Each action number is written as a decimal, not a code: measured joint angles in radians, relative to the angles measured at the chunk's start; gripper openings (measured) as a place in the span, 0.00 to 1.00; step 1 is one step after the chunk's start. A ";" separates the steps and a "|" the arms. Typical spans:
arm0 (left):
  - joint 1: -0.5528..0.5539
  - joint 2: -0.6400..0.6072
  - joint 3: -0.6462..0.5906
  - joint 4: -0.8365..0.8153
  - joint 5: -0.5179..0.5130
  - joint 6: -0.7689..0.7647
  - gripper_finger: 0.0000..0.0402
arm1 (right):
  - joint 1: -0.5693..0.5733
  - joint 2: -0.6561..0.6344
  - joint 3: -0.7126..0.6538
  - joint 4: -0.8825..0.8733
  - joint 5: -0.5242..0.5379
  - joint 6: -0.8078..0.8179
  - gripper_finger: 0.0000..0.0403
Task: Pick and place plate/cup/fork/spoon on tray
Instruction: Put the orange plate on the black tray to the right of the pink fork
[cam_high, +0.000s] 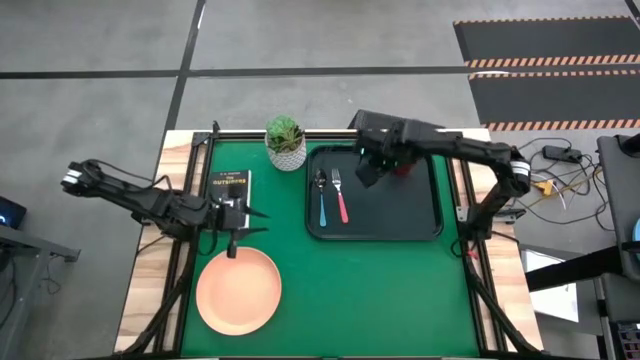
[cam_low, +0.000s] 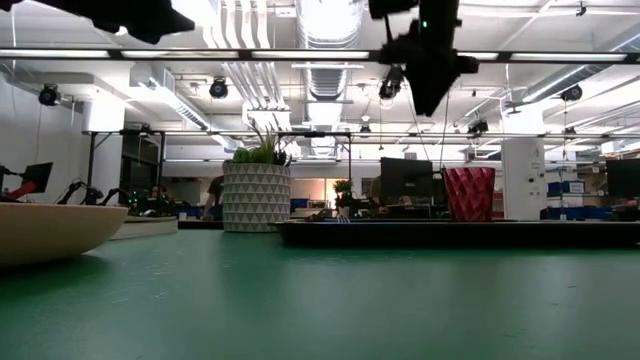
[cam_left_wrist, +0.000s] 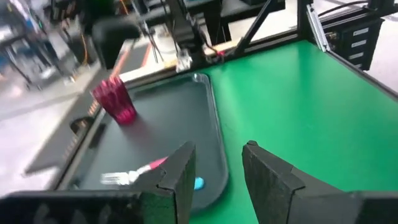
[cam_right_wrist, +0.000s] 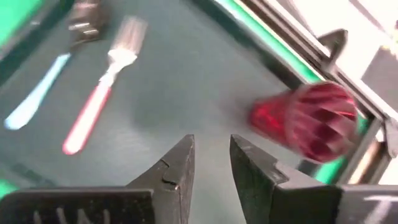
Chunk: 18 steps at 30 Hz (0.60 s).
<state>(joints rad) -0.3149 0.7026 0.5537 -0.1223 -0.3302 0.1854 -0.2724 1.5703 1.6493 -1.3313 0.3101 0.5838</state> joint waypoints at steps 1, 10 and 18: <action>0.000 0.015 0.000 0.000 0.000 -0.029 0.28 | 0.036 0.000 -0.001 0.013 0.008 -0.002 0.22; -0.015 0.185 -0.052 -0.001 0.009 -0.423 0.28 | 0.316 0.001 -0.021 0.230 0.018 -0.078 0.18; -0.159 0.349 -0.043 0.000 0.143 -0.830 0.28 | 0.526 0.001 -0.101 0.513 0.153 -0.221 0.17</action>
<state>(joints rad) -0.4737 1.0520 0.5108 -0.1223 -0.1873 -0.6443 0.2541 1.5711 1.5480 -0.8185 0.4634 0.3630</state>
